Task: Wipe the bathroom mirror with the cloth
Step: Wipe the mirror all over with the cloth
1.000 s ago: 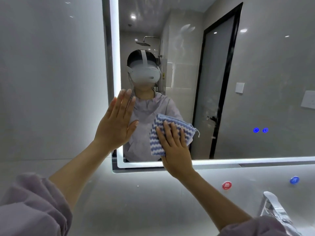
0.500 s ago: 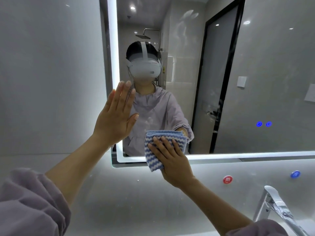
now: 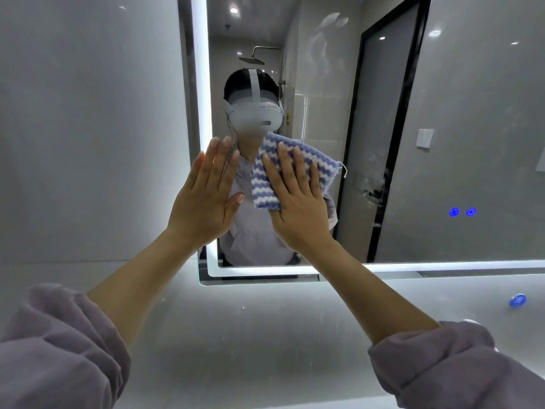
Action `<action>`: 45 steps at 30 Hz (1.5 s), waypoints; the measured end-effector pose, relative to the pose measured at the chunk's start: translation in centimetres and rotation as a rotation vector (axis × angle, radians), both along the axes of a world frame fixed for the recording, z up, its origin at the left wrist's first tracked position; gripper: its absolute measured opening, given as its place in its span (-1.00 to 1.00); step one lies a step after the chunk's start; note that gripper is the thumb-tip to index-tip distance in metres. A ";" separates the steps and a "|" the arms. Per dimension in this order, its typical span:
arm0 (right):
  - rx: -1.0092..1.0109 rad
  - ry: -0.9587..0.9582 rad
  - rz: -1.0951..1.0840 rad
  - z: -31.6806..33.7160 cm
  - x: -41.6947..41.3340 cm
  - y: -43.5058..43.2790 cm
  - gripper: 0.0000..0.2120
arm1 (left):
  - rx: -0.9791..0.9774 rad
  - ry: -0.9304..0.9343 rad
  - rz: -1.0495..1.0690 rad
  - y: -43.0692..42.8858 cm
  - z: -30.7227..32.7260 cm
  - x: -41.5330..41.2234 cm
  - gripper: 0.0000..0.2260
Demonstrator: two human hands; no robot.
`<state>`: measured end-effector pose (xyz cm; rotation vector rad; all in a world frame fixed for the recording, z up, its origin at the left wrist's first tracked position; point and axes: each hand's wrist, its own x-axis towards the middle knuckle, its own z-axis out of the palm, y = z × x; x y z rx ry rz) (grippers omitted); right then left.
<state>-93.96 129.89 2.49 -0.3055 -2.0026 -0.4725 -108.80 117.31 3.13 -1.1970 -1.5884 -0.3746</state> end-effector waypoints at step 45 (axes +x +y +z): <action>-0.024 0.012 -0.093 0.2 3.0 3.2 -0.44 | 0.022 0.046 0.025 0.0 -0.2 0.1 -0.43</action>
